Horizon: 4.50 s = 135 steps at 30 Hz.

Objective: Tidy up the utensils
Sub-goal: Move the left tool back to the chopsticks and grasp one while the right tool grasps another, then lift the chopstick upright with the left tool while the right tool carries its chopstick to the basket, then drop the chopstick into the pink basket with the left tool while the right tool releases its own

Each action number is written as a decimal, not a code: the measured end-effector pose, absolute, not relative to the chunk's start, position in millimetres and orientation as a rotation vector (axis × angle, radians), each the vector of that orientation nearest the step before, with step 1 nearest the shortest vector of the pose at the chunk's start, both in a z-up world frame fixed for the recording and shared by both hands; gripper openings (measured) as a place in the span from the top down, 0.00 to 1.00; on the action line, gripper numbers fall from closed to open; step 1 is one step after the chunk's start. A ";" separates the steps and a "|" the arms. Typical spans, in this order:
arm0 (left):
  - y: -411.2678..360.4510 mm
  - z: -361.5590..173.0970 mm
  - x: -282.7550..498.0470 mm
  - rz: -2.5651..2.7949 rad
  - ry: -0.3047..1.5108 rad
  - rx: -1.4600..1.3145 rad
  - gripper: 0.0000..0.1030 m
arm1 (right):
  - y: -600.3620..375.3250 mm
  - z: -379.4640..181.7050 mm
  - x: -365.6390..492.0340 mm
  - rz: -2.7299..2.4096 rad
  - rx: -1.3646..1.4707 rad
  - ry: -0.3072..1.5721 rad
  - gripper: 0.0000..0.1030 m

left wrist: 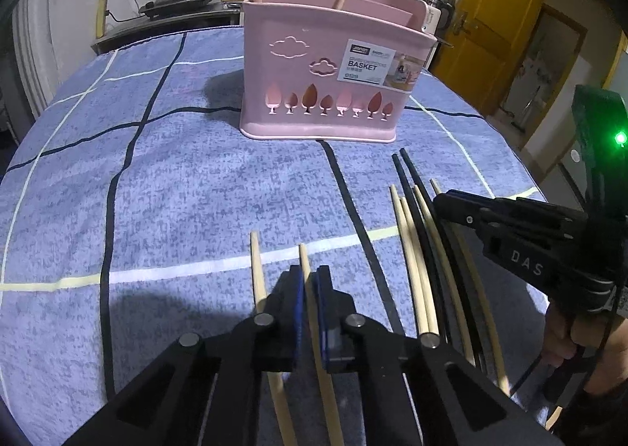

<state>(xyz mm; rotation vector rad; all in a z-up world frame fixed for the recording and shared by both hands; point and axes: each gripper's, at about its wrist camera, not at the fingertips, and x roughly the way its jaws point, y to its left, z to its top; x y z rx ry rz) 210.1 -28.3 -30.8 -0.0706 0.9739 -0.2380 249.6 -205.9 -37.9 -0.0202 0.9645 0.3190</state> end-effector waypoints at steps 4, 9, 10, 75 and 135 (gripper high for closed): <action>-30.9 -29.7 210.6 -0.243 0.981 -0.057 0.95 | -208.9 -34.2 248.8 0.332 -0.005 0.958 0.95; -34.7 -17.0 207.3 -0.263 0.960 -0.063 0.95 | -213.2 -18.1 242.8 0.347 0.010 0.917 0.95; -35.6 -13.2 206.4 -0.269 0.951 -0.065 0.95 | -213.9 -14.6 242.0 0.352 0.016 0.909 0.95; 9.4 225.5 263.0 -0.280 0.499 -0.113 0.95 | -202.9 172.4 261.0 0.476 0.131 0.441 0.95; 26.6 151.6 264.6 -0.246 0.527 -0.124 0.88 | -204.5 120.8 253.6 0.472 0.140 0.494 0.86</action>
